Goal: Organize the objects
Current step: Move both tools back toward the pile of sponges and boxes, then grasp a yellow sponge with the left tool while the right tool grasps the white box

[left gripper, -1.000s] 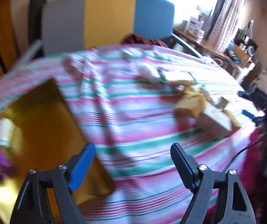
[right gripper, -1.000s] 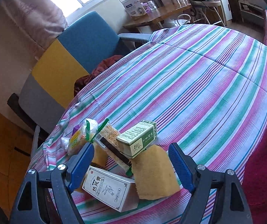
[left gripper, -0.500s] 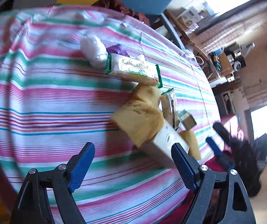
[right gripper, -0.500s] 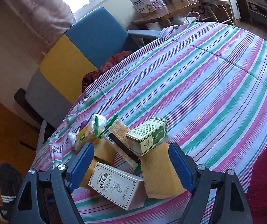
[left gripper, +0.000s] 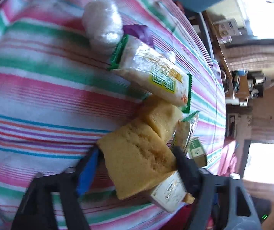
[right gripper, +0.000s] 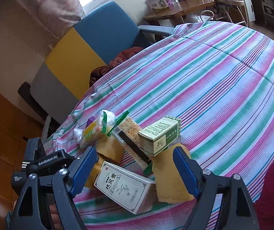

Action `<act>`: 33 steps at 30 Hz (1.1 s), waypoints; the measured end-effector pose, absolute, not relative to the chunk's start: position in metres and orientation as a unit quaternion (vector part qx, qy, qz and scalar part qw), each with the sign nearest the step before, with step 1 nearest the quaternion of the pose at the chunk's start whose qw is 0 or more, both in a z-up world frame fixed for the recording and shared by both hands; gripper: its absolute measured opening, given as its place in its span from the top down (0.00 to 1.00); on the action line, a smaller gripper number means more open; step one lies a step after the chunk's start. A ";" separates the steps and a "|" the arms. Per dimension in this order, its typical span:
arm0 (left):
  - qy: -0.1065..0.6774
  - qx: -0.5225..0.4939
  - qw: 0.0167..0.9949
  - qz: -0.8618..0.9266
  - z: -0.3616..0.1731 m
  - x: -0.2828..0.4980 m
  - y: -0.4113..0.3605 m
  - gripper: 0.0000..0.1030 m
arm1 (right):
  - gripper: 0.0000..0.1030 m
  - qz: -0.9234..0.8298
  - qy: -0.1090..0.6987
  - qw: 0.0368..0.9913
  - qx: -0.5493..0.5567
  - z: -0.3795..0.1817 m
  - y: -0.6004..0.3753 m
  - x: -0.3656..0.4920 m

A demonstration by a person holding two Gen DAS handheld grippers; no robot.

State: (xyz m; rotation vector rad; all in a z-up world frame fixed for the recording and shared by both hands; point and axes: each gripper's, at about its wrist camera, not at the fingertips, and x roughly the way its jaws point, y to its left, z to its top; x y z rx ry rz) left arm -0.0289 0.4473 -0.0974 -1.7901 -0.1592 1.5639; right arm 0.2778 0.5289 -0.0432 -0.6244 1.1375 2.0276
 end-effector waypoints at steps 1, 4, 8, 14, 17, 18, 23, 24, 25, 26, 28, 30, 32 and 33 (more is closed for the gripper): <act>-0.057 -0.687 0.383 0.615 -0.094 -0.026 0.442 0.36 | 0.19 0.787 0.439 0.357 -0.245 -0.043 0.528 0.276; -0.041 -0.670 0.396 0.627 -0.091 -0.024 0.423 0.39 | 0.19 0.791 0.431 0.352 -0.254 -0.043 0.526 0.272; -0.011 -0.644 0.403 0.650 -0.084 -0.023 0.388 0.39 | 0.19 0.798 0.415 0.341 -0.273 -0.043 0.521 0.262; 0.057 -0.581 0.423 0.693 -0.066 -0.008 0.332 0.38 | 0.19 0.811 0.376 0.307 -0.327 -0.047 0.509 0.235; 0.084 -0.547 0.436 0.709 -0.056 0.003 0.304 0.38 | 0.19 0.816 0.345 0.286 -0.366 -0.051 0.501 0.216; 0.090 -0.539 0.439 0.713 -0.053 0.006 0.300 0.38 | 0.19 0.816 0.333 0.281 -0.380 -0.053 0.498 0.209; 0.100 -0.510 0.450 0.726 -0.043 0.017 0.281 0.38 | 0.19 0.806 0.285 0.280 -0.437 -0.066 0.491 0.187; 0.099 -0.507 0.451 0.728 -0.041 0.018 0.277 0.38 | 0.19 0.804 0.282 0.276 -0.445 -0.070 0.490 0.184; 0.095 -0.504 0.453 0.730 -0.040 0.019 0.269 0.38 | 0.19 0.802 0.281 0.272 -0.452 -0.072 0.489 0.182; 0.093 -0.501 0.454 0.731 -0.039 0.020 0.264 0.38 | 0.19 0.801 0.279 0.268 -0.457 -0.073 0.488 0.180; 0.088 -0.492 0.452 0.739 -0.035 0.021 0.251 0.38 | 0.19 0.801 0.274 0.260 -0.465 -0.075 0.484 0.177; 0.084 -0.486 0.449 0.745 -0.032 0.022 0.241 0.38 | 0.19 0.799 0.272 0.249 -0.475 -0.078 0.481 0.172; 0.076 -0.481 0.443 0.752 -0.029 0.021 0.228 0.38 | 0.20 0.793 0.265 0.245 -0.491 -0.083 0.476 0.168; 0.071 -0.479 0.437 0.758 -0.028 0.019 0.219 0.38 | 0.30 0.788 0.256 0.250 -0.500 -0.086 0.475 0.165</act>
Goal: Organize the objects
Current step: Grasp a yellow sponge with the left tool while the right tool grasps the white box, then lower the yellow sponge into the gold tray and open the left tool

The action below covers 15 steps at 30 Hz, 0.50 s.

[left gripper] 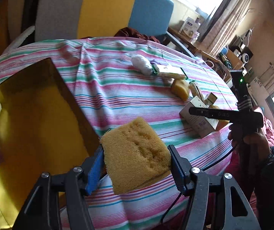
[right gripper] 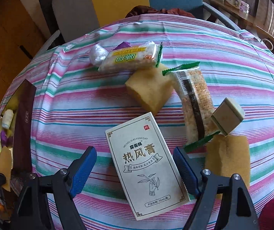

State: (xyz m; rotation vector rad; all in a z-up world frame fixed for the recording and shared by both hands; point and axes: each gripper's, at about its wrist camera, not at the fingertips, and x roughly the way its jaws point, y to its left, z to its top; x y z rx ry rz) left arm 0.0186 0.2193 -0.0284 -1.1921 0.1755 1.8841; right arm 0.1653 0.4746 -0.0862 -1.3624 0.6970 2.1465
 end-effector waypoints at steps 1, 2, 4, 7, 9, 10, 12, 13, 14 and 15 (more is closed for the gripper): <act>0.066 -0.478 0.430 0.763 -0.027 0.017 0.210 0.38 | 0.39 0.783 0.248 0.256 -0.510 -0.089 0.473 0.163; 0.060 -0.478 0.424 0.767 -0.027 0.015 0.202 0.38 | 0.47 0.779 0.243 0.258 -0.517 -0.092 0.472 0.163; 0.046 -0.478 0.408 0.777 -0.026 0.009 0.184 0.38 | 0.49 0.775 0.233 0.260 -0.526 -0.094 0.470 0.160; 0.030 -0.474 0.378 0.795 -0.023 -0.001 0.153 0.38 | 0.49 0.773 0.221 0.263 -0.532 -0.096 0.468 0.158; 0.016 -0.474 0.357 0.805 -0.023 -0.009 0.130 0.38 | 0.50 0.772 0.219 0.264 -0.536 -0.096 0.468 0.157; 0.012 -0.473 0.346 0.810 -0.022 -0.012 0.119 0.38 | 0.50 0.771 0.217 0.264 -0.536 -0.096 0.468 0.156; 0.006 -0.470 0.315 0.824 -0.022 -0.021 0.093 0.38 | 0.50 0.771 0.216 0.265 -0.537 -0.096 0.467 0.157; 0.004 -0.469 0.302 0.830 -0.023 -0.025 0.083 0.38 | 0.50 0.771 0.216 0.265 -0.537 -0.095 0.467 0.157; 0.003 -0.470 0.287 0.835 -0.025 -0.029 0.072 0.38 | 0.50 0.771 0.215 0.265 -0.537 -0.095 0.467 0.157; 0.002 -0.471 0.271 0.840 -0.027 -0.034 0.060 0.38 | 0.50 0.771 0.215 0.265 -0.537 -0.095 0.467 0.157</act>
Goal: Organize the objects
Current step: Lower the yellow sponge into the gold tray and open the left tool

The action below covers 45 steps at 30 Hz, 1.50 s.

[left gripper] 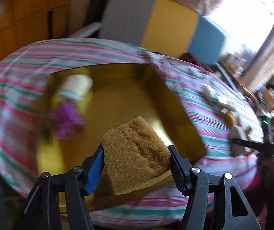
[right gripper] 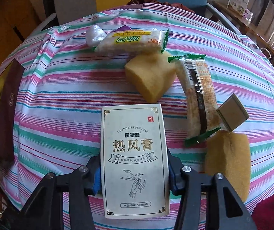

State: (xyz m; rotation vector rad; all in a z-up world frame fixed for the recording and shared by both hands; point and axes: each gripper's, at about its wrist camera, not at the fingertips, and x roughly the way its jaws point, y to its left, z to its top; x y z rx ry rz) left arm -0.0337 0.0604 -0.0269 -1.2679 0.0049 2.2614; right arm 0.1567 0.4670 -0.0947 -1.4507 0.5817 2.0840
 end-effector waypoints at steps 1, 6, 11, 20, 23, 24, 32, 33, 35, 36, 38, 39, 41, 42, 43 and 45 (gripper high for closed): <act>0.003 -0.473 0.255 0.843 -0.030 -0.039 0.050 0.38 | 0.50 0.771 0.216 0.265 -0.537 -0.095 0.467 0.157; 0.022 -0.477 0.210 0.853 -0.043 -0.053 0.029 0.37 | 0.50 0.772 0.216 0.265 -0.536 -0.096 0.465 0.156; 0.044 -0.484 0.187 0.854 -0.058 -0.066 0.024 0.35 | 0.50 0.772 0.215 0.264 -0.537 -0.096 0.465 0.157; 0.081 -0.487 0.183 0.850 -0.069 -0.068 0.028 0.32 | 0.50 0.772 0.215 0.264 -0.536 -0.096 0.465 0.158; 0.087 -0.486 0.185 0.850 -0.070 -0.064 0.030 0.29 | 0.50 0.772 0.215 0.264 -0.537 -0.096 0.465 0.158; 0.086 -0.487 0.186 0.849 -0.070 -0.064 0.030 0.28 | 0.50 0.772 0.215 0.264 -0.537 -0.096 0.466 0.158; 0.086 -0.481 0.191 0.851 -0.062 -0.053 0.030 0.22 | 0.50 0.772 0.216 0.263 -0.536 -0.096 0.467 0.157; 0.087 -0.480 0.191 0.852 -0.061 -0.051 0.029 0.21 | 0.49 0.772 0.216 0.263 -0.536 -0.096 0.466 0.157; 0.086 -0.477 0.190 0.854 -0.059 -0.049 0.028 0.21 | 0.50 0.772 0.215 0.263 -0.537 -0.096 0.467 0.157; 0.083 -0.475 0.188 0.856 -0.057 -0.047 0.026 0.21 | 0.50 0.772 0.214 0.263 -0.537 -0.096 0.467 0.156; 0.073 -0.468 0.186 0.861 -0.051 -0.044 0.023 0.21 | 0.50 0.772 0.212 0.263 -0.538 -0.096 0.467 0.155; 0.068 -0.465 0.185 0.863 -0.049 -0.043 0.022 0.21 | 0.50 0.773 0.211 0.264 -0.538 -0.096 0.467 0.155; 0.062 -0.450 0.173 0.874 -0.041 -0.040 0.021 0.21 | 0.50 0.773 0.208 0.264 -0.538 -0.096 0.467 0.153; 0.062 -0.440 0.165 0.881 -0.036 -0.038 0.021 0.21 | 0.50 0.773 0.207 0.265 -0.539 -0.096 0.466 0.152; 0.064 -0.428 0.156 0.888 -0.031 -0.037 0.023 0.21 | 0.50 0.773 0.206 0.265 -0.539 -0.096 0.466 0.152; 0.067 -0.411 0.146 0.897 -0.024 -0.034 0.025 0.21 | 0.50 0.773 0.204 0.266 -0.539 -0.097 0.466 0.151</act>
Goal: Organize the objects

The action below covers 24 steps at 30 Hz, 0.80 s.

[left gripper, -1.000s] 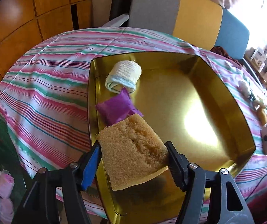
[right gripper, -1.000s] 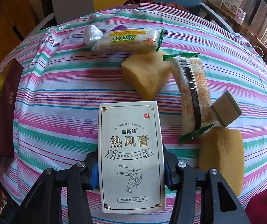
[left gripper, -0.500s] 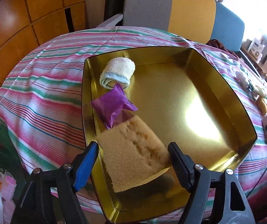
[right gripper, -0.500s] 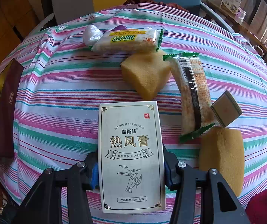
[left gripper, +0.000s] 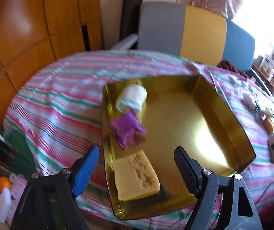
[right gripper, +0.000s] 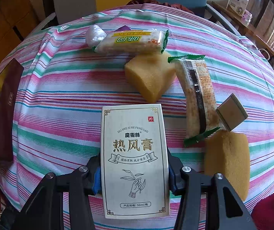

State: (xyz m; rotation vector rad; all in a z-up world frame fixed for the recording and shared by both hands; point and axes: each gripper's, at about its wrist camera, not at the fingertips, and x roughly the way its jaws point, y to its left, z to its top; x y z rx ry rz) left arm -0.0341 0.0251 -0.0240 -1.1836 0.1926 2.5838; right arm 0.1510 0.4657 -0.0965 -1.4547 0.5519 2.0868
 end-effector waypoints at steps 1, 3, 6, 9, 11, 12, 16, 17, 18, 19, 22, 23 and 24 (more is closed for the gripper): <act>0.067 -0.404 0.140 0.902 -0.020 -0.033 0.027 0.21 | 0.50 0.773 0.204 0.266 -0.539 -0.097 0.466 0.150; 0.061 -0.398 0.138 0.905 -0.017 -0.034 0.028 0.21 | 0.50 0.773 0.205 0.267 -0.538 -0.097 0.466 0.150; 0.055 -0.395 0.138 0.907 -0.015 -0.032 0.031 0.21 | 0.50 0.773 0.206 0.268 -0.537 -0.097 0.466 0.152; 0.062 -0.394 0.141 0.906 -0.018 -0.030 0.034 0.21 | 0.50 0.773 0.206 0.270 -0.537 -0.097 0.465 0.154; 0.059 -0.398 0.144 0.904 -0.020 -0.029 0.035 0.21 | 0.50 0.773 0.206 0.271 -0.536 -0.096 0.465 0.157; 0.057 -0.400 0.145 0.903 -0.021 -0.028 0.035 0.21 | 0.50 0.772 0.206 0.271 -0.536 -0.096 0.465 0.157; 0.052 -0.403 0.146 0.902 -0.023 -0.025 0.036 0.21 | 0.50 0.772 0.205 0.273 -0.536 -0.096 0.463 0.157; 0.051 -0.402 0.147 0.902 -0.023 -0.024 0.036 0.21 | 0.50 0.772 0.205 0.274 -0.536 -0.096 0.463 0.156; 0.051 -0.402 0.147 0.902 -0.023 -0.024 0.036 0.21 | 0.50 0.772 0.205 0.274 -0.536 -0.096 0.462 0.156; 0.052 -0.401 0.148 0.902 -0.023 -0.023 0.036 0.21 | 0.50 0.772 0.205 0.273 -0.537 -0.096 0.462 0.156; 0.051 -0.399 0.150 0.903 -0.022 -0.021 0.036 0.21 | 0.50 0.771 0.205 0.273 -0.538 -0.096 0.462 0.155; 0.052 -0.399 0.151 0.903 -0.022 -0.021 0.037 0.21 | 0.50 0.771 0.205 0.273 -0.538 -0.096 0.461 0.155; 0.052 -0.400 0.151 0.903 -0.023 -0.021 0.037 0.21 | 0.50 0.771 0.205 0.274 -0.537 -0.095 0.460 0.155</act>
